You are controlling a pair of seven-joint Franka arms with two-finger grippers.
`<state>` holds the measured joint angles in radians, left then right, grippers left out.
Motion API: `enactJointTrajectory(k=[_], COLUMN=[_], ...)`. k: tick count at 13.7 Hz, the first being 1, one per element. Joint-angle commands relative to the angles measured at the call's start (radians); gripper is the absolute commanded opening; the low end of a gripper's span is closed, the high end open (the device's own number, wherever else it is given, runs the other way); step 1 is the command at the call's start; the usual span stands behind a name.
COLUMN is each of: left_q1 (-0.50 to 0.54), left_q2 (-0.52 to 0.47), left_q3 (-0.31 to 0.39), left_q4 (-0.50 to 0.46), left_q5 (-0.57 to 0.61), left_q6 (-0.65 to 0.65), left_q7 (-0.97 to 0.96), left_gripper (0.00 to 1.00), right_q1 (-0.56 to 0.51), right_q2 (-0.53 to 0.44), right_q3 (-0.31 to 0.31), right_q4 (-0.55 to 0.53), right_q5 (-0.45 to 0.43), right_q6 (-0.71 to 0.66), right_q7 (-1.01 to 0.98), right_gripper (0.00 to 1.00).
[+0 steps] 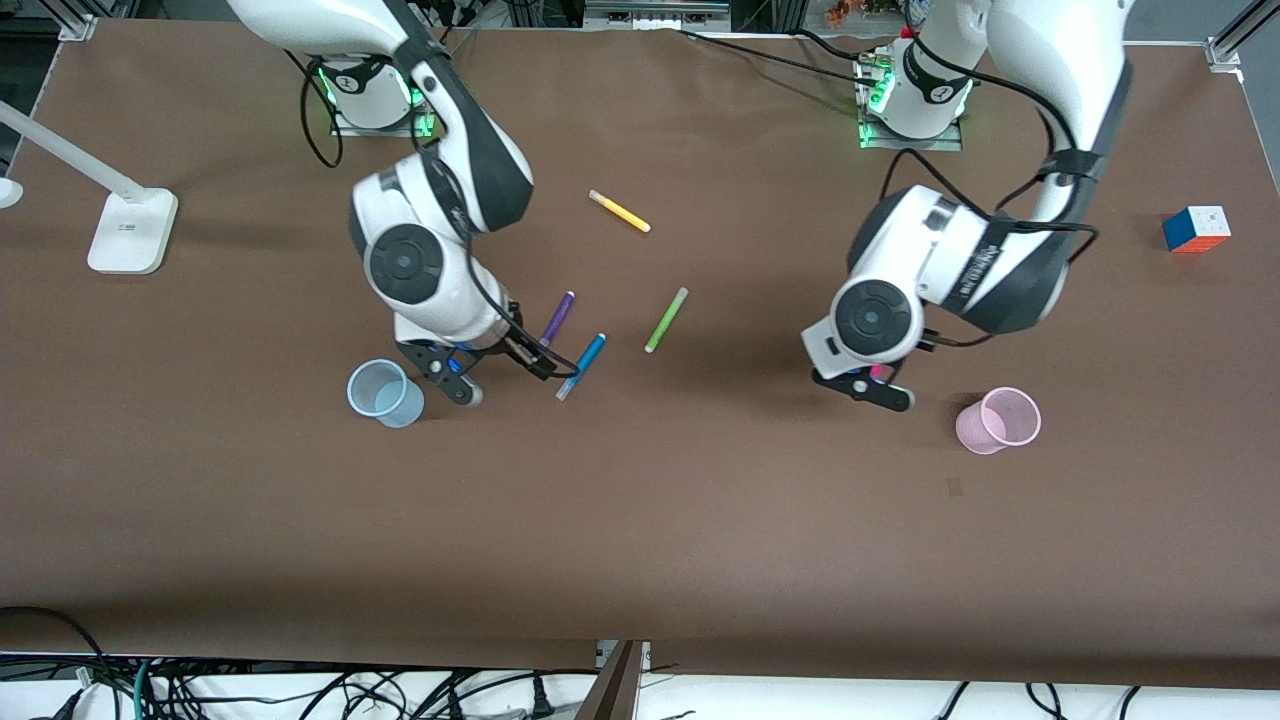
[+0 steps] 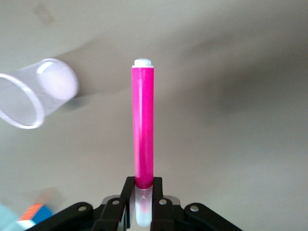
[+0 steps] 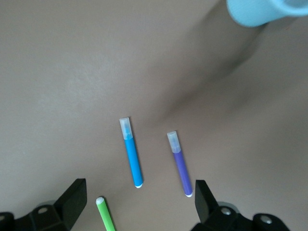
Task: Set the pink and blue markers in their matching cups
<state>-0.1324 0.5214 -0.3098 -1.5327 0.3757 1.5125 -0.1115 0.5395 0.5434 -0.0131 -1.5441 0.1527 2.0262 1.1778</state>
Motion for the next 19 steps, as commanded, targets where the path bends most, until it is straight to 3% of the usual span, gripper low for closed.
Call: enactJointTrajectory(k=[1, 5, 7, 13, 15, 17, 19], left_q1=[0.004, 0.019, 0.011, 0.017, 0.017, 0.022, 0.033], left_q2=[0.019, 0.019, 0.055, 0.143, 0.155, 0.175, 0.206], left_q3=[-0.006, 0.024, 0.029, 0.067, 0.067, 0.067, 0.067], left_q4=[0.029, 0.048, 0.106, 0.221, 0.221, 0.207, 0.207], left_q5=[0.106, 0.181, 0.323, 0.576, 0.656, 0.710, 0.701], left_q6=[-0.110, -0.254, -0.335, -0.319, -0.247, -0.193, -0.163], left_q7=[0.111, 0.339, 0.470, 0.837, 0.865, 0.866, 0.863], left_gripper=[0.00, 0.00, 0.00, 0.00, 0.00, 0.00, 0.00], right_q1=[0.022, 0.043, 0.063, 0.086, 0.099, 0.099, 0.099], right_q2=[0.061, 0.150, 0.188, 0.248, 0.260, 0.262, 0.265], right_q3=[-0.007, -0.007, -0.007, -0.007, -0.007, -0.007, -0.007], right_q4=[0.018, 0.018, 0.018, 0.019, 0.019, 0.019, 0.019], right_q5=[0.002, 0.004, 0.004, 0.005, 0.004, 0.004, 0.004], right_q6=[0.064, 0.172, 0.213, 0.278, 0.278, 0.279, 0.281], right_q7=[0.022, 0.022, 0.020, 0.011, 0.006, 0.002, -0.006], right_gripper=[0.99, 0.99, 0.99, 0.97, 0.82, 0.39, 0.29])
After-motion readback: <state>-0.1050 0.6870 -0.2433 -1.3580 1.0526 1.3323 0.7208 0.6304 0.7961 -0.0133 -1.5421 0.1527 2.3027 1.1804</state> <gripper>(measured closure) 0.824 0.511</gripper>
